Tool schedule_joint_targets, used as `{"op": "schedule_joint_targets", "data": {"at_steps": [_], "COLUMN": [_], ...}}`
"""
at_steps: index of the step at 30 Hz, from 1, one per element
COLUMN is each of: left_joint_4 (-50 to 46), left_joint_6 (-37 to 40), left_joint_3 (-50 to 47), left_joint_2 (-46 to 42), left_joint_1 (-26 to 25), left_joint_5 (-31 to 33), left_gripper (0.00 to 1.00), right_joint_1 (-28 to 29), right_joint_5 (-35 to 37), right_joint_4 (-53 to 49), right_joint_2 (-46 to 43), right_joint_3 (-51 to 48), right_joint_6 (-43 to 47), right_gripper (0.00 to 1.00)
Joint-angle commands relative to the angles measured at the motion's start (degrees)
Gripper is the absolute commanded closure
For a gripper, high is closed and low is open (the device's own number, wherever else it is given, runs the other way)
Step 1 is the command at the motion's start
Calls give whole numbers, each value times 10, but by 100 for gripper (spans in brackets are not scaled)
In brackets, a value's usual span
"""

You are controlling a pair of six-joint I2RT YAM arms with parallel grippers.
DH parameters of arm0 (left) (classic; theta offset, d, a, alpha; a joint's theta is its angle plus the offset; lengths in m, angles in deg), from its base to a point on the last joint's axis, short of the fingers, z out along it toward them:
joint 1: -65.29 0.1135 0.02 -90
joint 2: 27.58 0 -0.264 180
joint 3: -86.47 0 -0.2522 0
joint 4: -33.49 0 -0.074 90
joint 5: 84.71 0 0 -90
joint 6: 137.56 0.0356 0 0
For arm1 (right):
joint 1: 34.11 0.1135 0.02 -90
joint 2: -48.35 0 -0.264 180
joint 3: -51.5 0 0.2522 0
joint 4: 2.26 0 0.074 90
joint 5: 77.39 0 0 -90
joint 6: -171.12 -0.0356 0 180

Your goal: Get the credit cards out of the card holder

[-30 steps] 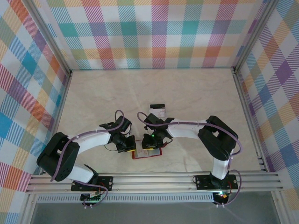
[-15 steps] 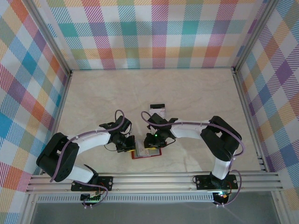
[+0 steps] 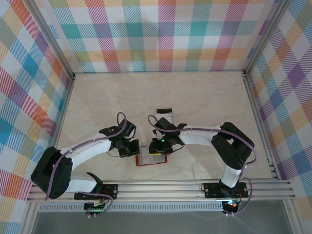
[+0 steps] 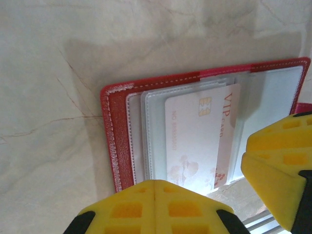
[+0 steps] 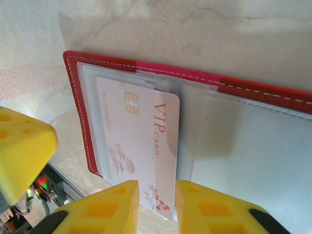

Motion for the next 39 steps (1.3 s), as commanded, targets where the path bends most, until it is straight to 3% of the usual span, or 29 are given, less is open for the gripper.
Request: {"op": "schedule_joint_targets", "data": {"at_steps": [1,8,17,30,39], "left_joint_4": [11,7,-14,-28,-33], "left_joint_6": [-9,-3,2,0,0], "left_joint_3": [13,19,12,20,22], "left_joint_2": [30,90,104,125,128], "left_joint_1": [-18,-33,-36,-42,-42], "left_joint_5": [-11,9,32,46,45], "left_gripper": [93,94,95,96,97], "right_joint_1": [-4,-6,-7,-7,-8], "right_joint_5": [-12,-11,-7,-4,-13], "right_joint_4": [9,14,13,48,76], "right_joint_2": [2,14,29,-26,-3], "right_joint_3": [0,-4,-5,-50,-61], "right_joint_6": [-1,1,3,-11,-12], "right_gripper": [73,73,74,73,73]}}
